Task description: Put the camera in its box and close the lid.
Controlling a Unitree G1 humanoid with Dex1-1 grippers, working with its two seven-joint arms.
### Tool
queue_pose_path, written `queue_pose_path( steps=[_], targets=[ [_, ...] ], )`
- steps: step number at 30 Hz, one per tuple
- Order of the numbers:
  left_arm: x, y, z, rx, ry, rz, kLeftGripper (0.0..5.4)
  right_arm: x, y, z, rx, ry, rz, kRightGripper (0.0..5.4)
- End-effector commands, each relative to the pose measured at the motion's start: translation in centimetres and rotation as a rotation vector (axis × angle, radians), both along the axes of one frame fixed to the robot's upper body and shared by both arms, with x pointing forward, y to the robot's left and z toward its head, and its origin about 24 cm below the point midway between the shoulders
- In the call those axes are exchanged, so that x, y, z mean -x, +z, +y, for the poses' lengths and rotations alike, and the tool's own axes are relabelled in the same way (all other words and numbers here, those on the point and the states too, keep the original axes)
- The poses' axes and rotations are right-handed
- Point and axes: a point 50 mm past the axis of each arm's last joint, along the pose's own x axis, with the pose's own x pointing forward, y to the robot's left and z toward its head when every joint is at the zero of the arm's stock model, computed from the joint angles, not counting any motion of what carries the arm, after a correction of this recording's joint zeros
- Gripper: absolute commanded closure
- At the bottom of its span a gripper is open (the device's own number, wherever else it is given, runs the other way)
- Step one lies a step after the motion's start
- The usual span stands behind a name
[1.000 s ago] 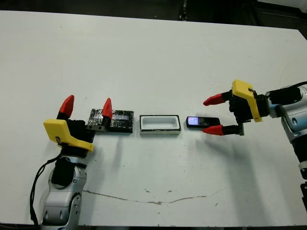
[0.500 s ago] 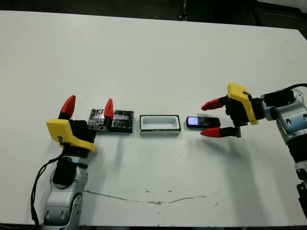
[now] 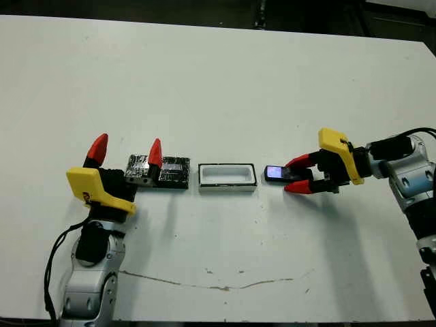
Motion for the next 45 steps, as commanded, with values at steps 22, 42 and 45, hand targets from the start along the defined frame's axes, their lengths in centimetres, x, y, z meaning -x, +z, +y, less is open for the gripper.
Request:
queue_pose_path(
  steps=[22,42,45],
  targets=[
    [0.2,-0.3,0.1,0.007,0.014,0.02,0.0,-0.6,5.4,0.6,0.035,0.088,-0.254,3.75],
    [0.3,-0.4,0.2,0.025,0.005,0.021,0.0,-2.2,5.9,6.7,-0.131,0.231,-0.08,3.75],
    [0.3,-0.4,0.2,0.019,0.01,0.024,0.0,-2.2,5.4,7.6,-0.148,0.254,-0.051,3.75]
  ],
)
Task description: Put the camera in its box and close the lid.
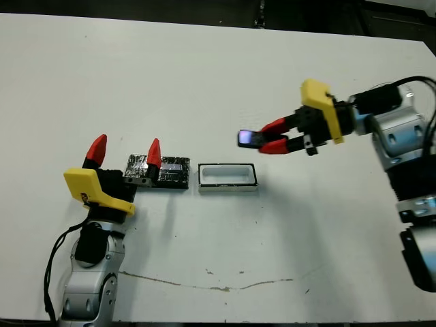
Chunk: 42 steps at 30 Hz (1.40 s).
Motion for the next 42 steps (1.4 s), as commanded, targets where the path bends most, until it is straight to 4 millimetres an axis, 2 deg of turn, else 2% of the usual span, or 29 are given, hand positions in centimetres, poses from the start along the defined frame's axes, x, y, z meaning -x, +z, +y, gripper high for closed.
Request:
queue_pose_path(
  steps=[1,10,21,42],
  targets=[
    [0.2,-0.4,0.1,-0.003,0.009,0.024,0.0,0.1,-0.6,0.6,-0.023,0.023,0.046,3.75],
    [0.1,-0.5,0.1,0.003,-0.001,0.022,0.0,0.7,-1.9,1.8,-0.066,0.057,0.103,3.75],
    [0.2,-0.5,0.1,0.007,0.001,0.019,0.0,1.0,-3.2,2.6,-0.036,0.054,0.122,3.75],
    [0.2,-0.7,0.2,0.001,-0.001,0.023,0.0,0.8,-4.7,2.6,-0.044,0.016,0.142,3.75]
  ],
)
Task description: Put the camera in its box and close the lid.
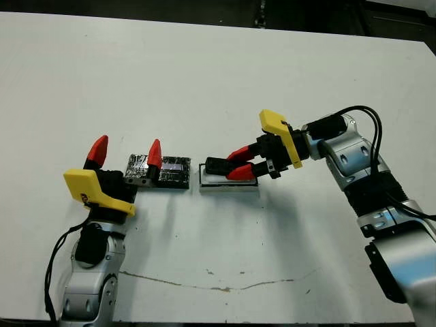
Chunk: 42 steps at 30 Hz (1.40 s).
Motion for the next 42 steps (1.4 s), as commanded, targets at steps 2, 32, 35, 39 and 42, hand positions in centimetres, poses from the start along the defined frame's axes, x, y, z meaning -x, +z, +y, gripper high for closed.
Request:
queue_pose_path(
  steps=[2,32,35,39,42],
  targets=[
    [0.2,-0.5,0.2,-0.01,0.006,0.021,0.0,0.1,-0.7,-0.2,0.002,-0.009,0.007,3.75],
    [0.3,-0.6,0.1,0.0,0.008,0.033,0.0,0.6,-2.9,0.1,0.036,-0.026,0.069,3.75],
    [0.3,-0.6,0.1,-0.006,0.008,0.028,0.0,0.6,-3.1,-0.1,0.027,-0.02,0.07,3.75],
    [0.3,-0.6,0.1,0.012,0.0,0.028,0.0,0.3,-3.3,-0.6,0.013,-0.025,0.07,3.75],
    [0.3,-0.6,0.1,0.007,-0.001,0.03,0.0,0.2,-3.2,-1.0,0.021,-0.042,0.06,3.75]
  ],
)
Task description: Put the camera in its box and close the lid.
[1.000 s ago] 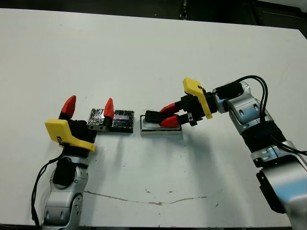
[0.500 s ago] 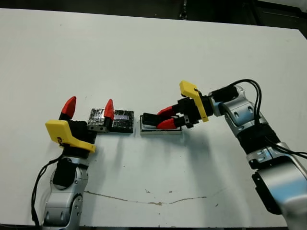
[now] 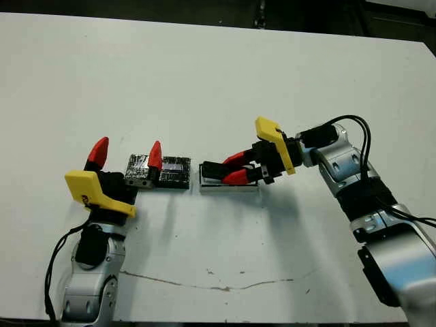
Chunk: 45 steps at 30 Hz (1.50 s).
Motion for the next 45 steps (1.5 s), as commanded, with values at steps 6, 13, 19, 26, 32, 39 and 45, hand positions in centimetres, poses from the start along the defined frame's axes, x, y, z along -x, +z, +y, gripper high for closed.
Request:
queue_pose_path(
  steps=[6,13,19,26,32,39,45],
  targets=[
    [0.2,-0.4,0.2,-0.001,-0.002,0.023,0.0,0.1,-1.4,-2.0,0.063,-0.052,0.06,3.75],
    [0.2,-0.4,0.1,-0.005,0.001,0.019,0.0,-0.1,-1.2,-2.4,0.118,-0.019,0.103,3.46],
    [0.3,-0.6,0.1,-0.005,0.0,0.025,0.0,-0.1,-1.2,-2.4,0.119,0.006,0.094,2.69],
    [0.3,-0.6,0.1,-0.011,0.005,0.021,0.0,0.1,-1.0,-2.3,0.108,0.039,0.068,1.82],
    [0.3,-0.6,0.1,-0.007,-0.002,0.026,0.0,0.2,-0.9,-2.3,0.089,0.055,0.044,1.04],
    [0.3,-0.6,0.0,-0.011,-0.005,0.028,0.0,0.0,0.0,-2.5,0.077,0.038,0.03,0.3],
    [0.3,-0.7,0.0,-0.008,-0.007,0.027,0.0,-0.1,1.5,-3.1,0.02,0.031,-0.019,0.02]
  ],
)
